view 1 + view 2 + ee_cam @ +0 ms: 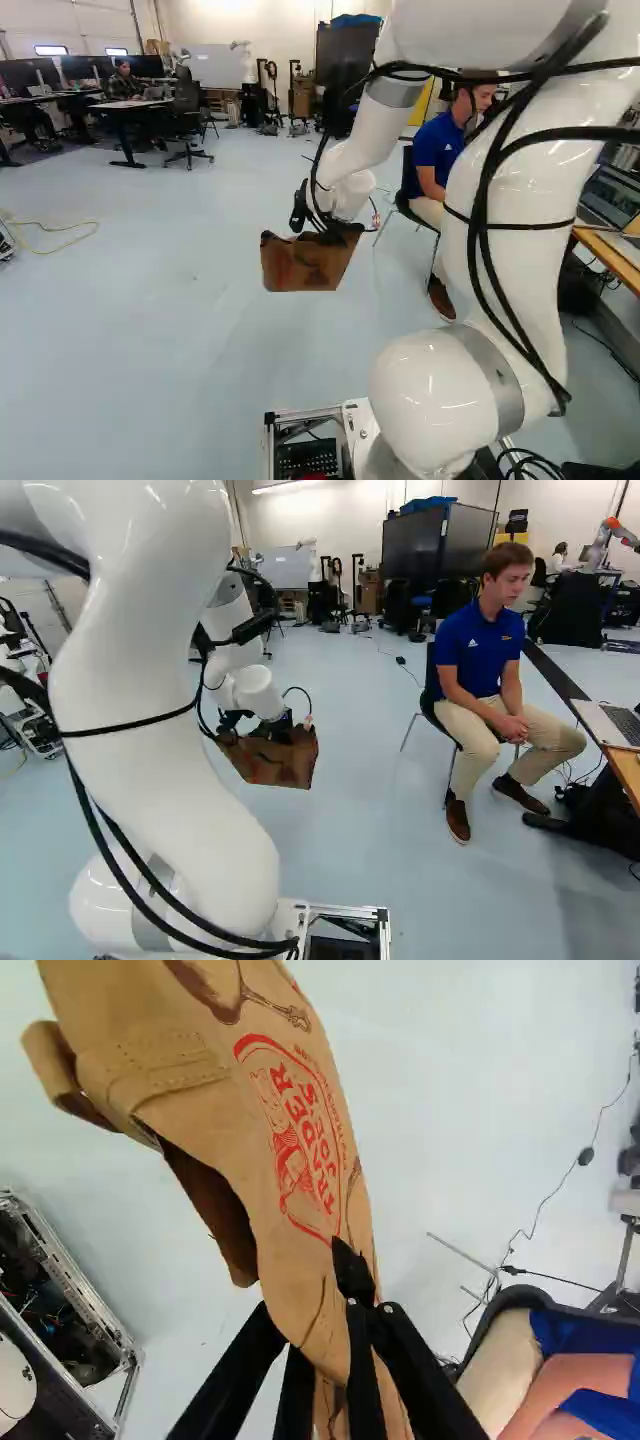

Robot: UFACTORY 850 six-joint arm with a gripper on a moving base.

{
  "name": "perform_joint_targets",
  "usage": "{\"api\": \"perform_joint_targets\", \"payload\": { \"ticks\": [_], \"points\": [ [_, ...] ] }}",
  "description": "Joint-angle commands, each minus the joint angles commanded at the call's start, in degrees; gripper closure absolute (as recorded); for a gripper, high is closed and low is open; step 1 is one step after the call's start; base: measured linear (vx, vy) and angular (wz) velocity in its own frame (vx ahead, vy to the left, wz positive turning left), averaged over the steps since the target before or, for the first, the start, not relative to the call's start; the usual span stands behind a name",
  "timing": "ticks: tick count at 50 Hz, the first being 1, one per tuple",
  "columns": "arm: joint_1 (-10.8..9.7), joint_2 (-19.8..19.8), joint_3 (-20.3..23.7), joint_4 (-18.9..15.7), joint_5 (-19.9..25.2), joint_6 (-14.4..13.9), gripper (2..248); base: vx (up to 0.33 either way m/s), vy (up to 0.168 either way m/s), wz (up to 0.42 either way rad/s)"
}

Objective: Pick up the grocery bag from the ground

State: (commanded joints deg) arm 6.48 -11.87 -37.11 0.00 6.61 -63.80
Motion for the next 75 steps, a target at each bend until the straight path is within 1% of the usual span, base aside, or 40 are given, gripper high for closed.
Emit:
{"api": "perform_joint_targets", "payload": {
  "ticks": [8,12,27,40,49,58,75],
  "points": [
    [0.00,3.12,1.04,0.00,0.00,0.00,222,0.000,0.000,0.000],
    [0.00,3.88,1.28,0.00,0.00,0.00,222,0.000,0.000,0.000],
    [-0.02,4.34,1.49,0.00,0.13,0.19,222,0.000,0.000,0.000],
    [-0.14,4.78,2.06,0.00,0.92,1.36,222,0.000,0.000,0.000],
    [-0.29,5.31,2.76,0.00,1.91,2.81,222,0.000,0.000,0.000],
    [-0.49,6.06,3.73,0.00,3.28,4.82,222,0.000,0.000,0.000],
    [-1.01,7.96,6.21,0.00,6.78,9.97,222,0.000,0.000,0.000]
  ]
}}
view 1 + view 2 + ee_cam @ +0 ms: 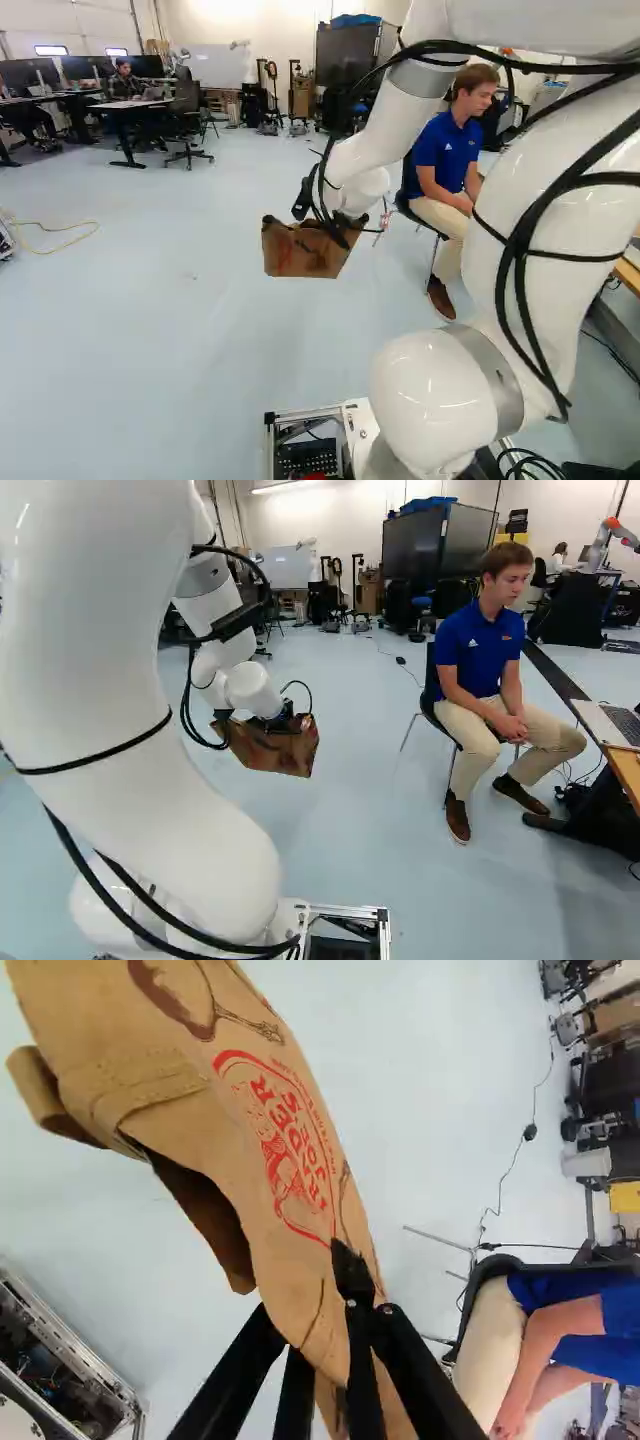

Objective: Pick up the grocery bag from the ground

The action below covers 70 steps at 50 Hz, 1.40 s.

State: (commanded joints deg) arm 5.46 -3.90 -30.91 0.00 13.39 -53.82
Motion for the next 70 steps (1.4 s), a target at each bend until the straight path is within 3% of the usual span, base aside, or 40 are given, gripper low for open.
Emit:
{"api": "perform_joint_targets", "payload": {
  "ticks": [26,53,70],
  "points": [
    [-1.16,4.24,5.52,0.00,7.79,11.46,222,0.000,0.000,0.000],
    [-2.83,10.31,13.42,0.00,18.96,27.88,222,0.000,0.000,0.000],
    [-3.73,13.59,17.69,0.00,25.00,36.76,222,0.000,0.000,0.000]
  ]
}}
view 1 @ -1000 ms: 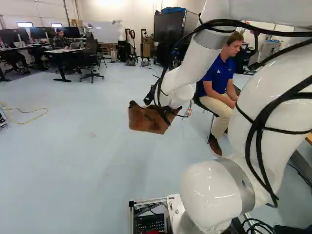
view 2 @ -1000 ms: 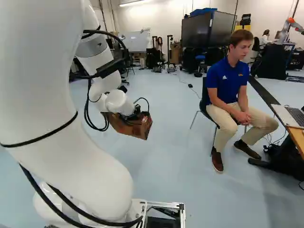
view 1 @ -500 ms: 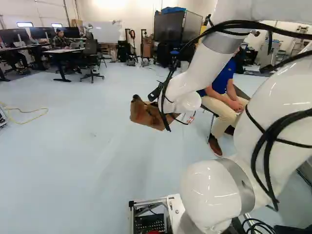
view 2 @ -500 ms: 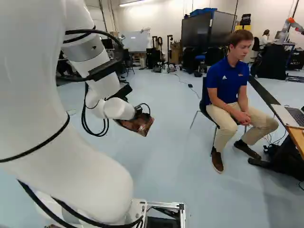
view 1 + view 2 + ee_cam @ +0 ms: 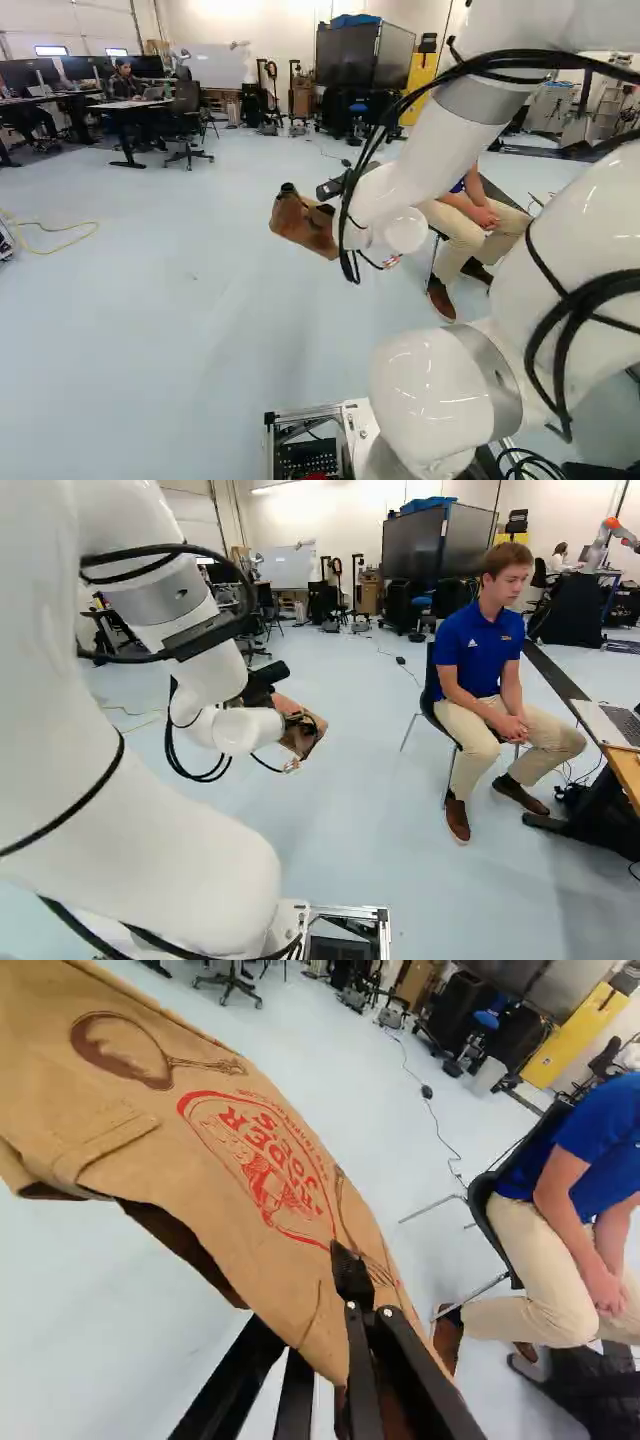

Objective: Pick up the grocery bag from the ground

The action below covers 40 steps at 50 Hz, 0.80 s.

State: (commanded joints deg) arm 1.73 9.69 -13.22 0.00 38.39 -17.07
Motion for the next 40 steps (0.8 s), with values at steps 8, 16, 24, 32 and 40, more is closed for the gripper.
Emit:
{"api": "perform_joint_targets", "payload": {
  "ticks": [8,16,24,32,40],
  "points": [
    [-0.36,1.31,1.70,0.00,2.40,3.54,222,0.000,0.000,0.000],
    [-0.68,2.46,3.21,0.00,4.53,6.66,222,0.000,0.000,0.000],
    [-0.95,3.47,4.51,0.00,6.38,9.38,222,0.000,0.000,0.000],
    [-1.19,4.34,5.65,0.00,7.98,11.74,222,0.000,0.000,0.000],
    [-1.38,5.04,6.56,0.00,9.26,13.62,222,0.000,0.000,0.000]
  ]
}}
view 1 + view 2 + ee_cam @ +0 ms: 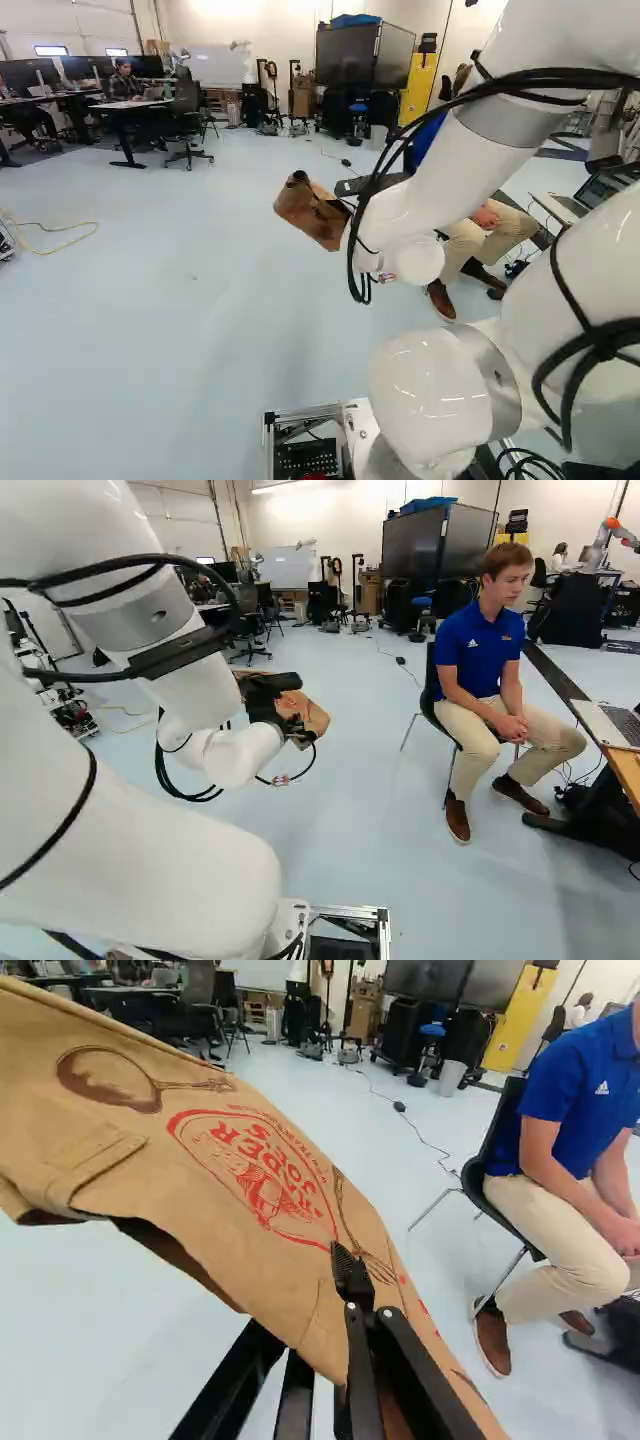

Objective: Pick up the grocery bag from the ground

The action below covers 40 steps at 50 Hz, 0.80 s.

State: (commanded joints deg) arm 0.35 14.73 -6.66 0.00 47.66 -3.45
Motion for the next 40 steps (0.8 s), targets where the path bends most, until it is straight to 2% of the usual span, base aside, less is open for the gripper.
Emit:
{"api": "perform_joint_targets", "payload": {
  "ticks": [19,40],
  "points": [
    [-0.29,1.05,1.36,0.00,1.93,2.84,222,0.000,0.000,0.000],
    [-0.35,1.27,1.66,0.00,2.34,3.45,222,0.000,0.000,0.000]
  ]
}}
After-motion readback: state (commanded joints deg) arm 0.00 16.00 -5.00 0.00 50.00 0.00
